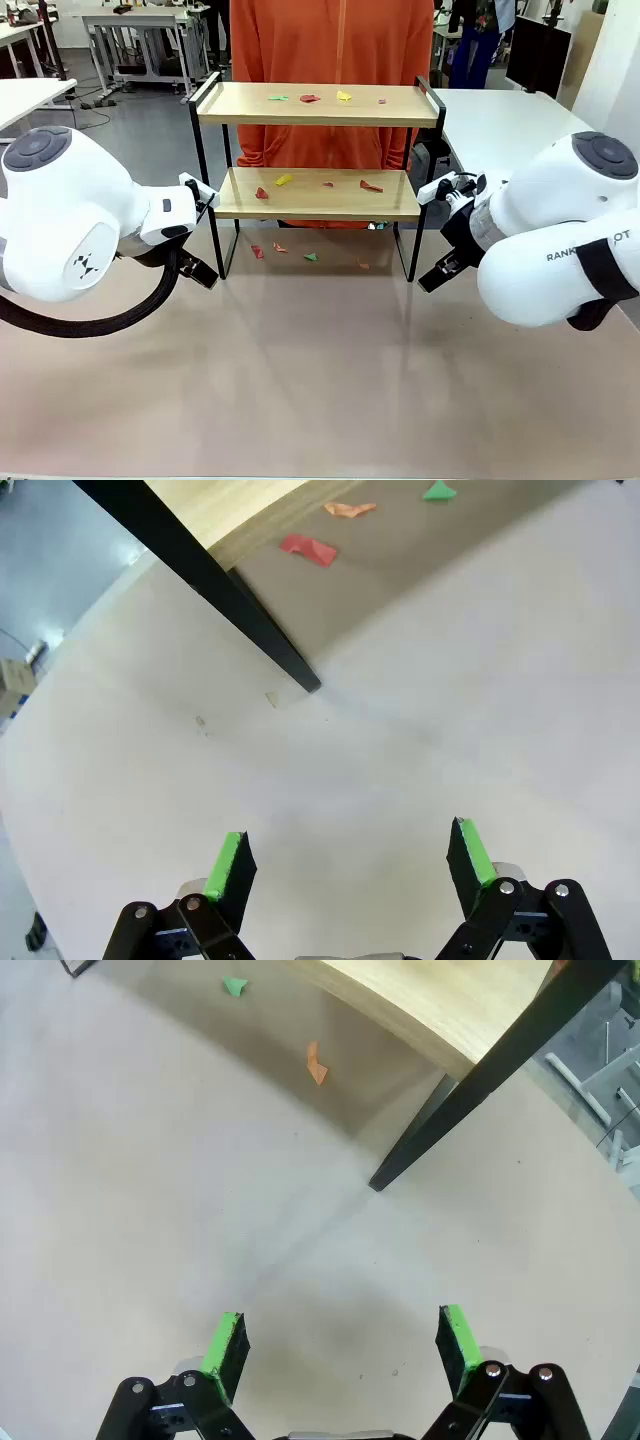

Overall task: Clean the shelf.
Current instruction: Pick up the Duster handed by the human.

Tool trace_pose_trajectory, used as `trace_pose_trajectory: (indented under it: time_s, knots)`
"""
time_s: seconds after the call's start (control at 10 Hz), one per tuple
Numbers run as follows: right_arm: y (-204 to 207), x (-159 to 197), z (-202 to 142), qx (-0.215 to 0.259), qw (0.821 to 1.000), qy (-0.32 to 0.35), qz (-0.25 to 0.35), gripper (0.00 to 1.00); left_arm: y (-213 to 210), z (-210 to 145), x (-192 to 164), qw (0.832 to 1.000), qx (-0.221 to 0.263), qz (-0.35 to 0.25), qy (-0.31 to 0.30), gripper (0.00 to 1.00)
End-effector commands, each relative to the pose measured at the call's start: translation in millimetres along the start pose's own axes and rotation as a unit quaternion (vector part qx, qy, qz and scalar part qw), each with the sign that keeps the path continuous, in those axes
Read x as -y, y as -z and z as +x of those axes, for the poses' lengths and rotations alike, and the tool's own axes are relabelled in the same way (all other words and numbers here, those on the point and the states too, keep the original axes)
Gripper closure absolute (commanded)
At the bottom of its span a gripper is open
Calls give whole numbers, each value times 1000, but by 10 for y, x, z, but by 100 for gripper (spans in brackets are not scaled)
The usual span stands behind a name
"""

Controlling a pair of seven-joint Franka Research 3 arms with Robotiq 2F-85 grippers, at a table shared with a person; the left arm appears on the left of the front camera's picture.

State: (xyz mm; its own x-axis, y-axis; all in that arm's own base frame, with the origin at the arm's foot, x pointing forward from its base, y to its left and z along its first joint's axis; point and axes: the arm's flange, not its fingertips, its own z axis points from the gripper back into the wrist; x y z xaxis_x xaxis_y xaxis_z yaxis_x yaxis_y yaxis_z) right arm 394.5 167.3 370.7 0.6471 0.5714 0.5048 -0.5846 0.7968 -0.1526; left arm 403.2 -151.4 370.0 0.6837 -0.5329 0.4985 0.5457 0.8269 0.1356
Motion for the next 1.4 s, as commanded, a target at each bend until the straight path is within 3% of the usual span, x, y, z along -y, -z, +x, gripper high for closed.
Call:
trace_pose_trajectory:
  time_s: [0.0,0.8,0.9,1.1,1.3]
  knots:
    - [0,0,0,0,1000,0,0,0,-1,1,0,1000,0,0,0,0]
    - [0,-1,0,0,1000,0,0,0,0,0,0,1000,0,0,0,0]
    - [-174,90,244,19,1000,-18,14,0,-251,132,-101,999,13,-7,36,0]
    - [-752,397,645,34,999,-10,8,0,-753,401,-453,998,1,-47,35,0]
    - [-1155,783,754,53,997,-14,53,0,-1163,532,-781,995,3,-91,51,0]
